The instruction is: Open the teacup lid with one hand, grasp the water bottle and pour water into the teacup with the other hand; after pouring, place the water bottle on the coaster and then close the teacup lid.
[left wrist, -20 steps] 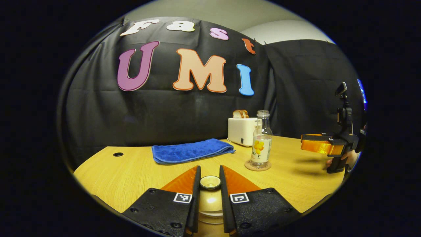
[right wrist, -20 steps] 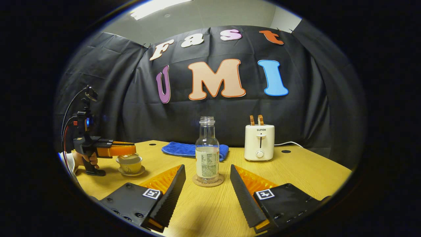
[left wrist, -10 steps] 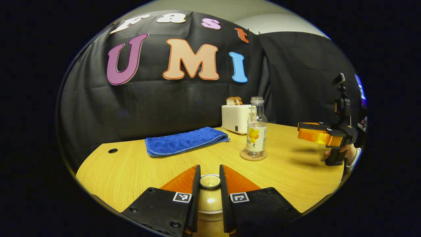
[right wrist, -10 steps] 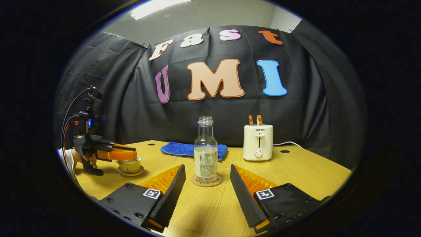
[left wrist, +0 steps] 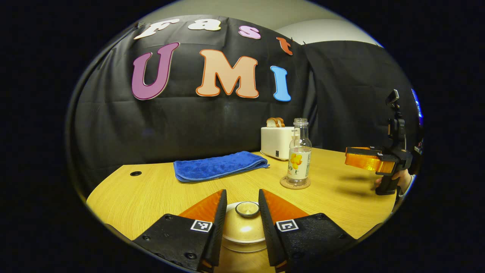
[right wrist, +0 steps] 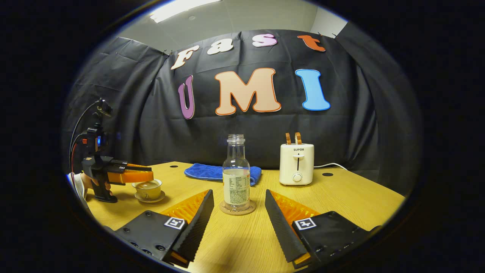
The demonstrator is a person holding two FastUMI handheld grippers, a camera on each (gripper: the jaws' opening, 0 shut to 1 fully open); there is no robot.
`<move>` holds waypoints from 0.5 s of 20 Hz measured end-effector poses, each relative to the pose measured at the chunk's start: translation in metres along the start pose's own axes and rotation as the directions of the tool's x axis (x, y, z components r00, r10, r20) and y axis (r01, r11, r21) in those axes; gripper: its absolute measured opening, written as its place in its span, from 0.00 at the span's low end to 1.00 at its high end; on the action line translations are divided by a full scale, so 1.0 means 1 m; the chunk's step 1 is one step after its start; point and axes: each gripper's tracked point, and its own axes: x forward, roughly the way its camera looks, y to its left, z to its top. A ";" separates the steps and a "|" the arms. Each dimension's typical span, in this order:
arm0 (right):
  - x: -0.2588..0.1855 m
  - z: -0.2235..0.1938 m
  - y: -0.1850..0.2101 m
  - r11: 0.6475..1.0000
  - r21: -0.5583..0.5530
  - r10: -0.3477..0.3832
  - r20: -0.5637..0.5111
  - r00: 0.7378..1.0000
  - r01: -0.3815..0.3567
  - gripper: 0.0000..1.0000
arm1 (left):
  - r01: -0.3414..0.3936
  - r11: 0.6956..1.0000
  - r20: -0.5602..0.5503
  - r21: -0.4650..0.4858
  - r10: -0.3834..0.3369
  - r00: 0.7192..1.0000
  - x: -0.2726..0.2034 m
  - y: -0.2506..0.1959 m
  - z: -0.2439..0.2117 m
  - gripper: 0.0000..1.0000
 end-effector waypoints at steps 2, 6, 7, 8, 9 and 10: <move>0.000 0.000 -0.001 1.000 0.000 -0.003 0.000 1.000 0.003 0.84 | -0.008 1.000 0.029 -0.006 0.008 1.000 -0.008 -0.001 0.004 0.49; 0.000 0.000 -0.002 1.000 -0.001 -0.007 0.001 1.000 0.007 0.89 | -0.073 0.997 0.060 -0.007 0.073 0.996 -0.023 0.004 0.007 0.87; 0.000 0.000 -0.002 1.000 -0.001 -0.011 0.002 1.000 0.011 0.89 | -0.102 0.995 0.066 -0.011 0.103 0.992 -0.025 0.007 0.008 0.97; -0.001 0.001 -0.003 1.000 -0.001 -0.014 0.001 1.000 0.014 0.89 | -0.129 0.992 0.075 -0.011 0.130 0.989 -0.034 0.009 0.009 0.95; -0.001 0.001 -0.003 1.000 -0.001 -0.017 0.002 1.000 0.017 0.89 | -0.154 0.988 0.069 -0.013 0.154 0.986 -0.039 0.012 0.008 0.95; 0.000 0.001 -0.004 1.000 -0.001 -0.023 0.001 1.000 0.023 0.89 | -0.181 0.983 0.071 -0.015 0.182 0.981 -0.043 0.015 0.007 0.95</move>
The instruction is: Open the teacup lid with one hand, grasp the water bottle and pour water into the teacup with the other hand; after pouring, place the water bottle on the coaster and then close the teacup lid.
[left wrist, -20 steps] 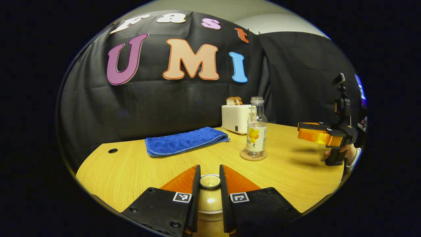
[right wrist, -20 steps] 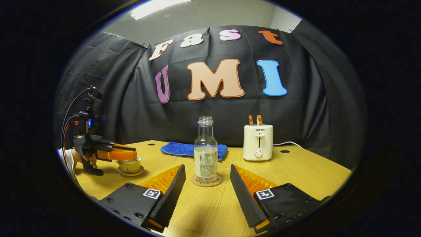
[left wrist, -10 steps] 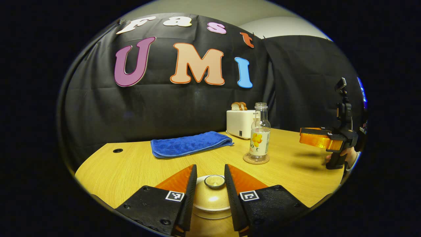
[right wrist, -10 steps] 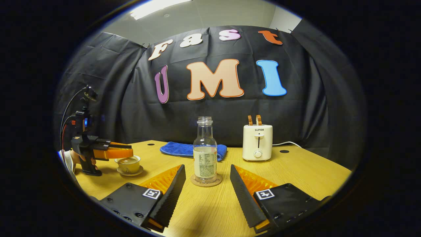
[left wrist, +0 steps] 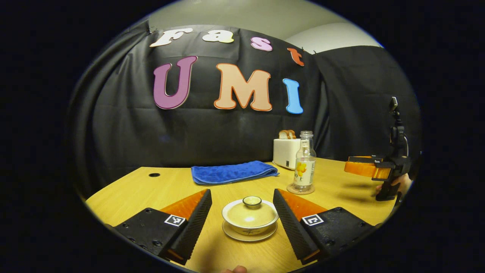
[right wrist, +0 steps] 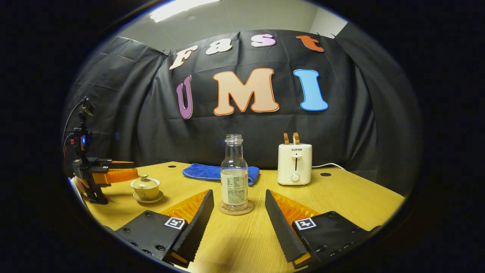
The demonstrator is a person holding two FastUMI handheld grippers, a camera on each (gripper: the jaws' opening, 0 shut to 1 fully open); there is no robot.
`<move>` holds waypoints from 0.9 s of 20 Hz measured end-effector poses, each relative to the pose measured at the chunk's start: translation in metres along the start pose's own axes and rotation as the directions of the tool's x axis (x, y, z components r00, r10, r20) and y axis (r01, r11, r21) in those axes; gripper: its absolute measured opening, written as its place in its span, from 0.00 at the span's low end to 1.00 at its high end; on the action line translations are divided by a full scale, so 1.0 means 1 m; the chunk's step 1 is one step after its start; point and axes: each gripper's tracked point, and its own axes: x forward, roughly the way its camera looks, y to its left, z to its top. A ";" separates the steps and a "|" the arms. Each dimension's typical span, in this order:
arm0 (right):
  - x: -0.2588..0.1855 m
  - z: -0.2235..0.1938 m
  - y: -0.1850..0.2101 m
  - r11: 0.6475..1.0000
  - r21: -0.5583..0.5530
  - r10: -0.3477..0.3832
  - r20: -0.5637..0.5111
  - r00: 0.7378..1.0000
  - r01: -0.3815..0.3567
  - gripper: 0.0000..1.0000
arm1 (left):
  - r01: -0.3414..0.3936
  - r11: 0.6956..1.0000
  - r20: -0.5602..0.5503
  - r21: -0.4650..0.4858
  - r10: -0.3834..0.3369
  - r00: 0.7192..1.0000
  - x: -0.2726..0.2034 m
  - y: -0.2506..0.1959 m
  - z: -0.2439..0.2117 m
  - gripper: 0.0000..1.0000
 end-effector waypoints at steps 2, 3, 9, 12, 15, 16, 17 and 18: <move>-0.001 -0.001 -0.004 1.000 -0.001 -0.016 0.001 1.000 0.016 0.84 | -0.058 0.998 -0.002 0.002 0.058 0.998 -0.010 0.009 0.000 0.95; -0.001 -0.001 -0.006 1.000 -0.001 -0.027 0.002 1.000 0.027 0.84 | -0.099 0.995 0.000 0.004 0.099 0.995 -0.015 0.017 0.000 0.96; -0.005 0.000 -0.023 0.992 -0.004 -0.130 0.005 0.992 0.130 0.84 | -0.329 0.944 0.000 0.007 0.329 0.944 -0.038 0.064 0.001 0.96; -0.007 0.001 -0.030 0.987 -0.006 -0.163 0.007 0.987 0.163 0.84 | -0.352 0.936 -0.005 0.009 0.352 0.936 -0.039 0.066 0.001 0.96; -0.006 0.001 -0.030 0.985 -0.006 -0.171 0.007 0.985 0.171 0.93 | -0.369 0.929 0.000 0.009 0.369 0.929 -0.040 0.070 0.000 0.96; -0.006 0.000 -0.030 0.985 -0.005 -0.171 0.007 0.985 0.171 0.93 | -0.376 0.927 -0.002 0.009 0.376 0.927 -0.040 0.071 0.001 0.96; -0.006 0.000 -0.030 0.985 -0.005 -0.171 0.008 0.985 0.171 0.93 | -0.374 0.927 0.000 0.009 0.374 0.927 -0.041 0.070 0.001 0.96; -0.006 0.001 -0.030 0.985 -0.005 -0.171 0.007 0.985 0.171 0.84 | -0.372 0.928 0.001 0.008 0.372 0.928 -0.041 0.069 0.001 0.96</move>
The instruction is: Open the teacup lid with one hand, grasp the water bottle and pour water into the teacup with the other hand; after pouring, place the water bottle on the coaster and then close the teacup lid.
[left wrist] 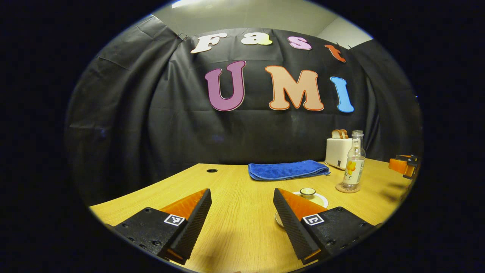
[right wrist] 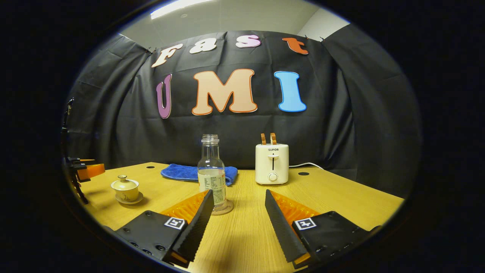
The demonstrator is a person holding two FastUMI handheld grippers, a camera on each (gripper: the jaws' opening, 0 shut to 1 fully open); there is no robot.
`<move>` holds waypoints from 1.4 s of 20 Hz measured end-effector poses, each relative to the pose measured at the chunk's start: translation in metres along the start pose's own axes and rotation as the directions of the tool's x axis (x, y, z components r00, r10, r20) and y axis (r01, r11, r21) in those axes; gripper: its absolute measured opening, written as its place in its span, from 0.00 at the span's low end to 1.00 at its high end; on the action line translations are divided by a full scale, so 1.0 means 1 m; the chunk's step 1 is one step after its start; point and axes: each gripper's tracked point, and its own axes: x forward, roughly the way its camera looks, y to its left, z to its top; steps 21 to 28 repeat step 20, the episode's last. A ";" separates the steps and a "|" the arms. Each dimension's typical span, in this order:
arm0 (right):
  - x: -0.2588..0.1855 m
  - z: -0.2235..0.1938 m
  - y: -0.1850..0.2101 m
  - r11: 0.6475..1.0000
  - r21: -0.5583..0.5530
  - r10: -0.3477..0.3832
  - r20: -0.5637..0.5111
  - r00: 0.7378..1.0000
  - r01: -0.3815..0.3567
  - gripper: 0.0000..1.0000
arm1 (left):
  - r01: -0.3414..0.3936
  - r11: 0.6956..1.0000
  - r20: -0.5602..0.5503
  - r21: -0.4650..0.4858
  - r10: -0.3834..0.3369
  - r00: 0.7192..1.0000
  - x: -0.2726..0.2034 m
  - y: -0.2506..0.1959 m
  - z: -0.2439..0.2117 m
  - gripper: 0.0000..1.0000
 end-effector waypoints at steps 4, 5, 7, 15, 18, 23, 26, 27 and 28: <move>-0.001 0.000 0.000 1.000 0.000 0.000 0.000 1.000 0.000 0.84 | 0.001 1.000 0.000 -0.001 -0.001 1.000 0.000 0.000 -0.001 0.96; 0.000 0.000 0.000 1.000 0.000 0.000 0.000 1.000 0.000 0.84 | 0.002 1.000 0.001 -0.001 -0.002 1.000 0.001 0.000 -0.001 0.96; 0.000 0.000 0.000 1.000 0.000 0.000 0.000 1.000 0.000 0.84 | 0.002 1.000 0.001 -0.001 -0.002 1.000 0.001 0.000 -0.002 0.96; 0.000 0.000 0.000 1.000 0.000 0.000 0.000 1.000 0.000 0.93 | 0.001 1.000 0.002 -0.001 -0.001 1.000 0.001 0.000 -0.002 0.96; 0.000 0.000 0.000 1.000 0.000 0.000 0.000 1.000 0.000 0.84 | 0.008 1.000 0.003 -0.001 -0.008 1.000 0.001 -0.002 -0.002 0.96; 0.000 0.000 0.000 1.000 0.000 0.000 0.000 1.000 0.000 0.84 | 0.014 1.000 0.004 -0.001 -0.014 1.000 0.002 -0.003 -0.002 0.96; 0.000 0.000 0.000 1.000 0.000 0.000 0.000 1.000 0.000 0.84 | 0.014 1.000 0.004 -0.001 -0.014 1.000 0.002 -0.003 -0.002 0.96; 0.000 0.000 0.000 1.000 0.000 0.000 0.000 1.000 0.000 0.84 | 0.014 1.000 0.004 -0.001 -0.014 1.000 0.002 -0.003 -0.002 0.96; 0.000 0.000 0.000 1.000 0.000 0.000 0.000 1.000 0.000 0.84 | 0.014 1.000 0.004 -0.001 -0.014 1.000 0.002 -0.003 -0.002 0.96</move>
